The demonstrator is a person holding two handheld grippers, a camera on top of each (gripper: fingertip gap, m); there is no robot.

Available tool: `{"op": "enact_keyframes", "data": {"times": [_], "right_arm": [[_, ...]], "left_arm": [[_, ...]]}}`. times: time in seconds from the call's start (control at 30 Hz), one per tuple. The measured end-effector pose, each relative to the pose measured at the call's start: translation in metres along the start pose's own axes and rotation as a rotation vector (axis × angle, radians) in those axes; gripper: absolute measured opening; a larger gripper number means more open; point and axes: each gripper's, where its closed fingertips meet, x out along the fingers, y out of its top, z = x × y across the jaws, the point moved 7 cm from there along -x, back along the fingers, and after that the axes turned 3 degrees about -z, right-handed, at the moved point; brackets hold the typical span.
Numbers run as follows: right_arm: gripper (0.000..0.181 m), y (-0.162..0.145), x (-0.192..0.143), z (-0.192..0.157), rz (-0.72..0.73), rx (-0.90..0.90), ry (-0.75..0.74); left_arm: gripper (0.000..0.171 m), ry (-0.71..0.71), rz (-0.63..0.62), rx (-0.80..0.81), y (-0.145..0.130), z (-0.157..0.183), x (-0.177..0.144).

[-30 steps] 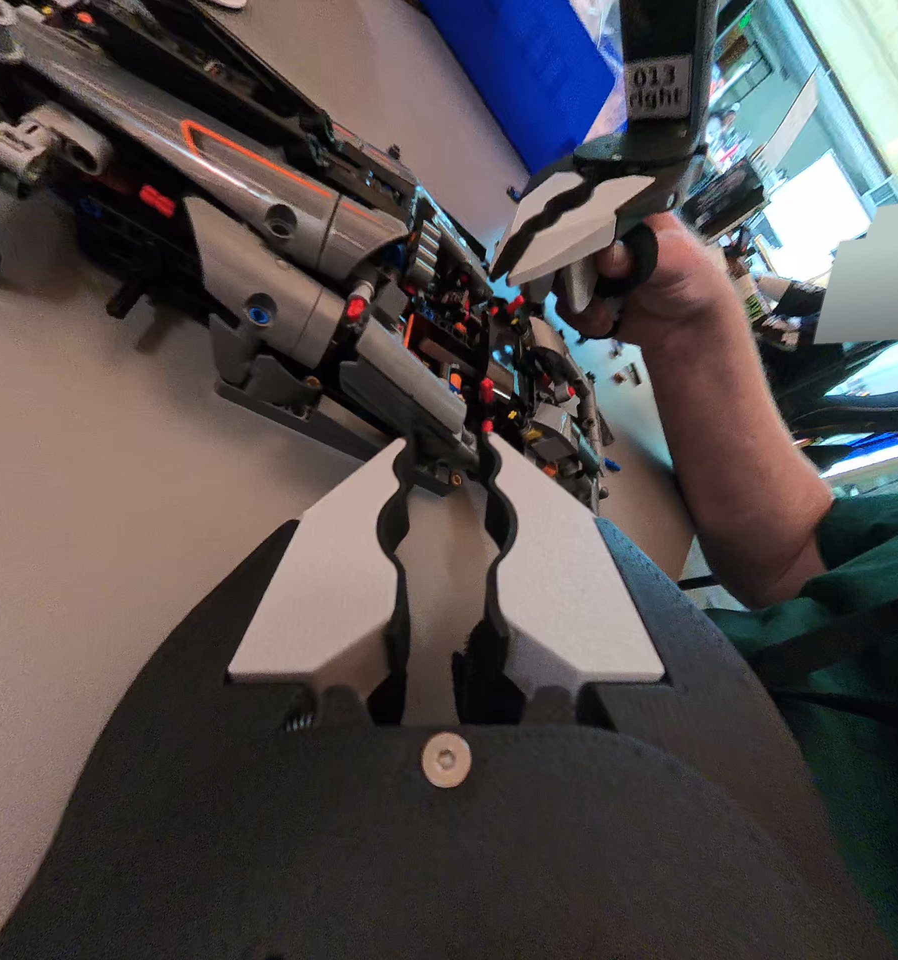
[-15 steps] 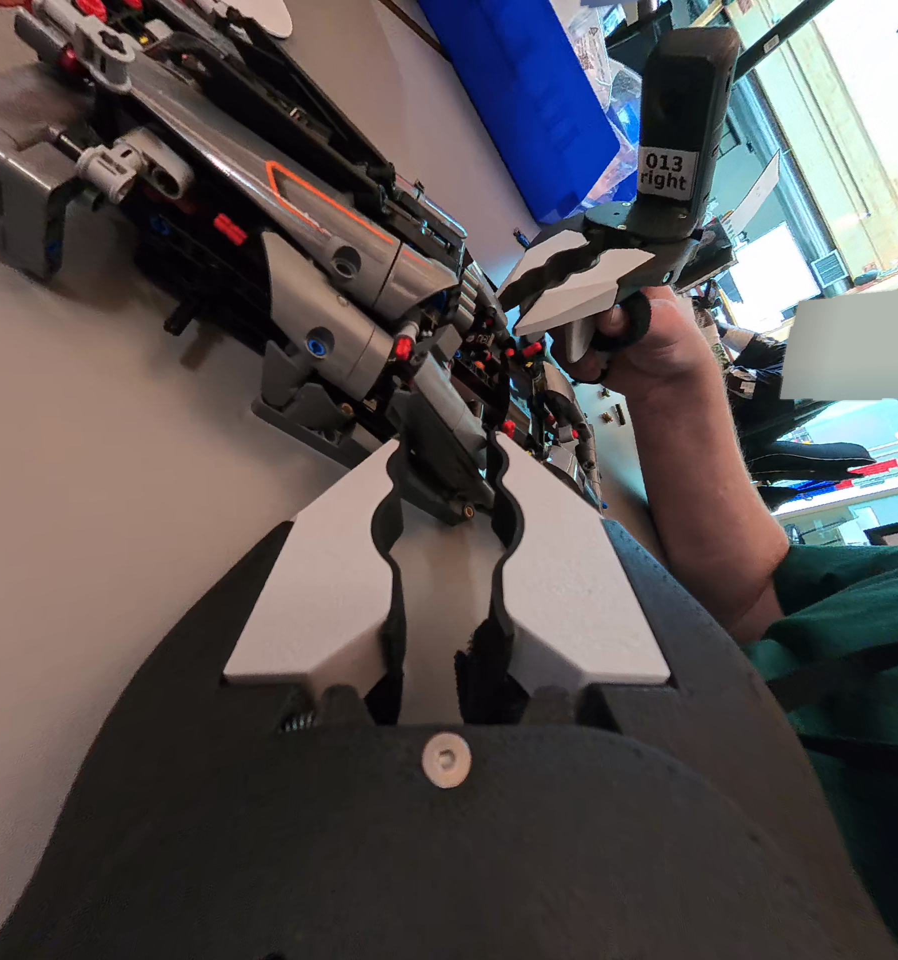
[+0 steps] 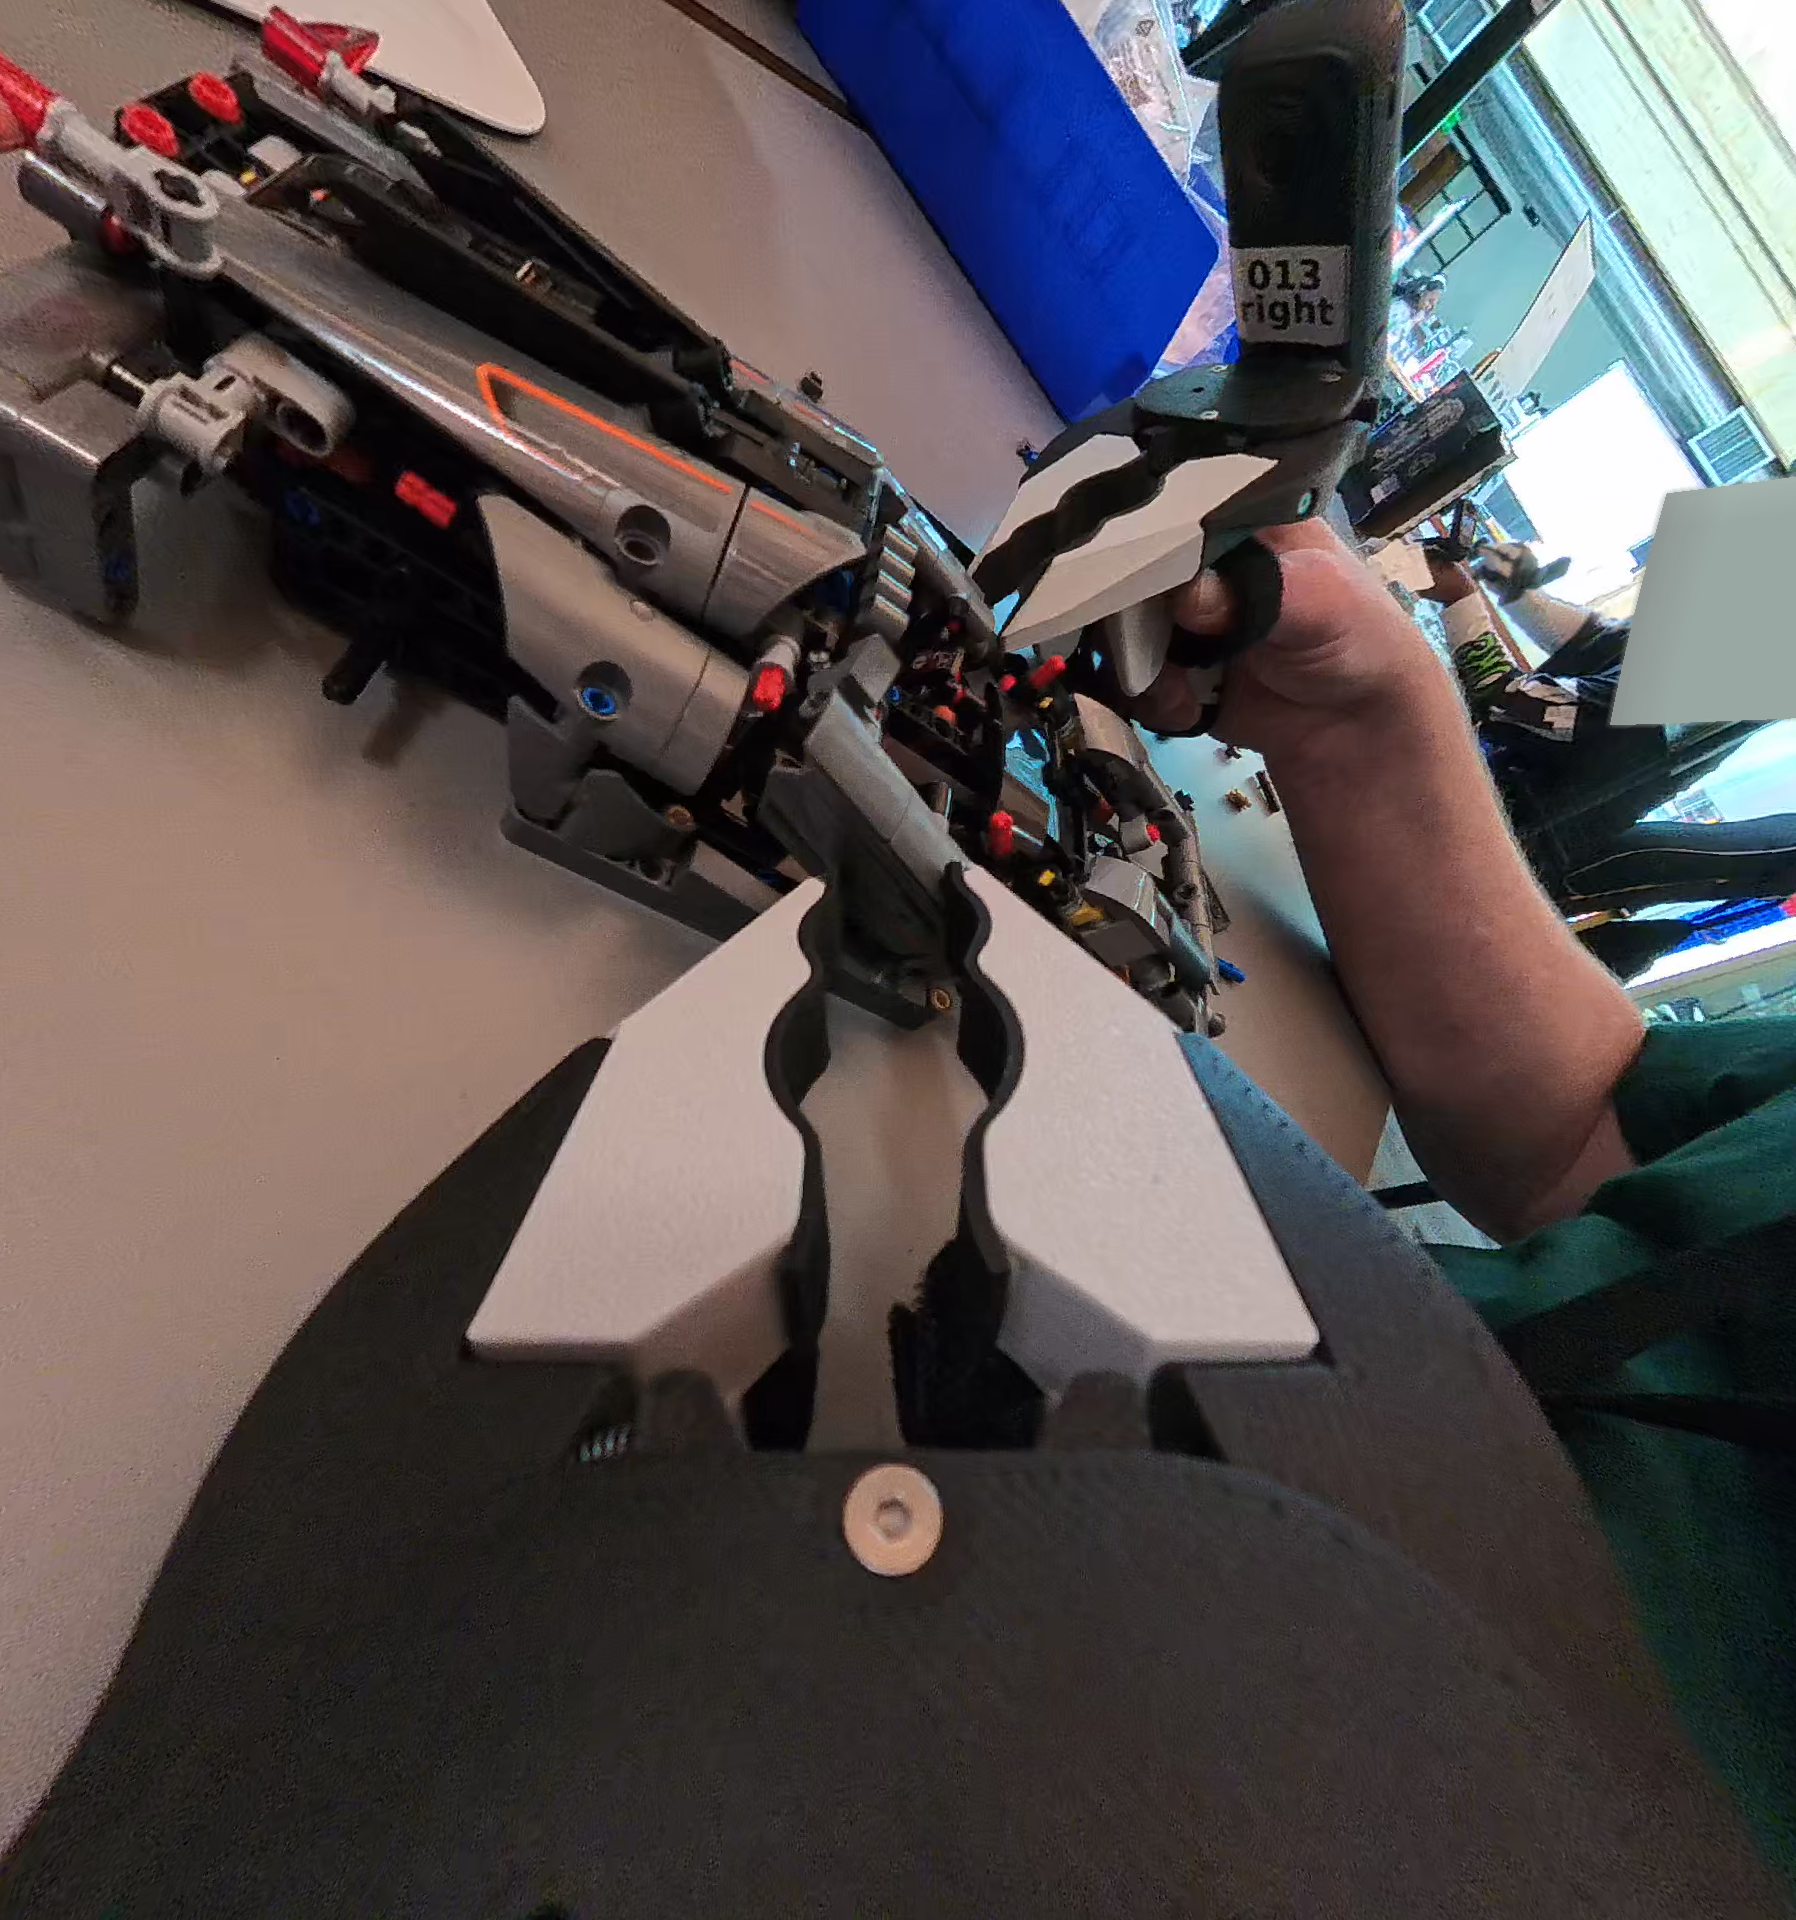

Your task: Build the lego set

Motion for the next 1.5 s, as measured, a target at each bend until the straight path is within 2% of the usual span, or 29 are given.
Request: {"op": "enact_keyframes", "data": {"times": [0.27,0.5,0.67,0.8,0.93,1.2,1.27,1.33,1.5], "right_arm": [[0.014,0.0,-0.001,0.0,0.004,0.001,0.005],[0.014,-0.001,-0.001,0.0,0.007,0.003,0.009],[0.014,-0.001,-0.001,0.001,0.006,0.006,0.006],[0.014,-0.002,-0.002,0.002,0.007,0.008,0.006],[0.014,-0.002,-0.002,0.002,0.006,0.008,0.006],[0.014,-0.002,-0.001,0.002,0.005,0.007,0.008],[0.015,-0.002,-0.002,0.002,0.005,0.009,0.006],[0.014,-0.002,-0.002,0.003,0.007,0.011,0.009],[0.013,-0.002,-0.002,0.003,0.006,0.012,0.006]], "left_arm": [[0.016,-0.014,0.012,-0.05,0.002,-0.004,-0.001],[0.025,-0.052,0.044,-0.128,0.01,-0.012,-0.001],[0.018,-0.048,0.05,-0.116,0.014,-0.013,0.0],[0.001,-0.053,0.077,-0.064,0.016,-0.009,-0.004],[0.007,-0.038,0.066,-0.049,0.016,-0.009,-0.003],[0.033,-0.046,0.051,-0.118,0.02,-0.017,0.002],[0.032,-0.046,0.046,-0.118,0.021,-0.018,0.004],[0.023,-0.046,0.061,-0.101,0.025,-0.019,0.003],[0.019,-0.045,0.071,-0.062,0.027,-0.015,0.004]]}}
